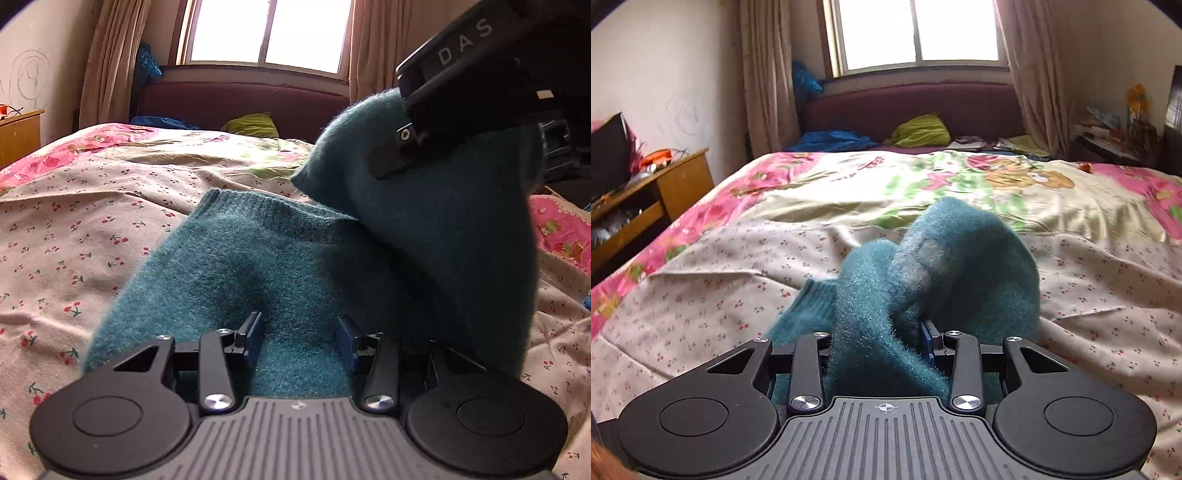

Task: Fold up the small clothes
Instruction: 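Fold the sweater's other side inward with the right gripper and release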

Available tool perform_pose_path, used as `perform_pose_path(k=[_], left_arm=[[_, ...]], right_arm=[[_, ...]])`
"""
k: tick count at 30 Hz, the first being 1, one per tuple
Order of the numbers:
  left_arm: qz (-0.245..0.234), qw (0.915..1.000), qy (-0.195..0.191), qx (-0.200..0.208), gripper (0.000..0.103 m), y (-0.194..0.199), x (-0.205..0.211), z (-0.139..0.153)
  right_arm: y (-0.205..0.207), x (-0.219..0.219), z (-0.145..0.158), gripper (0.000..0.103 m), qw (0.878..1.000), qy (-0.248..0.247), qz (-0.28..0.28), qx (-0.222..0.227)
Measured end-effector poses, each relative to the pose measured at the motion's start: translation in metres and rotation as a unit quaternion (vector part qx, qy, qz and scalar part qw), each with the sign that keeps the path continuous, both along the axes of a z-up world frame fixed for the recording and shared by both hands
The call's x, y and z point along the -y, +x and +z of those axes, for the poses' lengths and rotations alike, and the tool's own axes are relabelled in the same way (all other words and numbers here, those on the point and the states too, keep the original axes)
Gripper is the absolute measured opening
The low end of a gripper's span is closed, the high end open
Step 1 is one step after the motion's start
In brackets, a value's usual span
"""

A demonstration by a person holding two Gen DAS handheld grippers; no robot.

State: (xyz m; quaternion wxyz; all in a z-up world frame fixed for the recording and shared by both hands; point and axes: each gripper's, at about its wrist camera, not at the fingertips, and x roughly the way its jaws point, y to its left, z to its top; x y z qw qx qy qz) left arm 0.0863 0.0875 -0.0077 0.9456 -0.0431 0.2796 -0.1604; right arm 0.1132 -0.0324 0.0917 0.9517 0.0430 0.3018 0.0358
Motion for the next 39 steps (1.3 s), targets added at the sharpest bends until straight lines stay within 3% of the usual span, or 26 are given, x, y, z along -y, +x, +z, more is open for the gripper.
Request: perform_pose_path(k=[3,6,10,15,19,21,27,33,39], left_arm=[[-0.005,0.9999,-0.009,0.006,0.056,-0.001,-0.003,-0.003],[-0.007,0.9999,-0.005,0.01,0.056,-0.001,0.0,-0.002],[-0.011,0.9999,-0.004,0.007,0.056,-0.001,0.003,0.001],[-0.018,0.9998,-0.003,-0.008,0.056,0.006,0.002,0.004],[-0.027,0.9987,0.039,-0.017,0.057,0.006,0.009,0.006],[-0.029,0.9972,0.067,-0.019,0.058,0.007,0.015,0.008],[0.003,0.9916,0.121,-0.045,0.057,-0.009,0.027,0.031],[0.065,0.9784,0.185,-0.064,0.057,-0.052,0.043,0.073],[0.122,0.9775,0.158,-0.067,0.057,-0.084,0.058,0.121]], right_arm=[[-0.011,0.014,0.003,0.034,0.999,0.026,-0.023,0.004],[-0.039,0.061,0.012,0.032,0.991,0.093,-0.093,0.025],[-0.087,0.137,0.004,0.031,0.961,0.159,-0.225,0.026],[-0.106,0.202,-0.042,0.029,0.924,0.19,-0.328,-0.051],[-0.097,0.189,-0.071,0.029,0.932,0.122,-0.335,-0.071],[-0.097,0.188,-0.074,0.03,0.934,0.112,-0.331,-0.07],[-0.108,0.216,-0.069,0.041,0.935,0.168,-0.299,-0.091],[-0.136,0.241,-0.065,0.044,0.94,0.24,-0.233,-0.069],[-0.164,0.259,-0.059,0.045,0.932,0.309,-0.188,-0.036]])
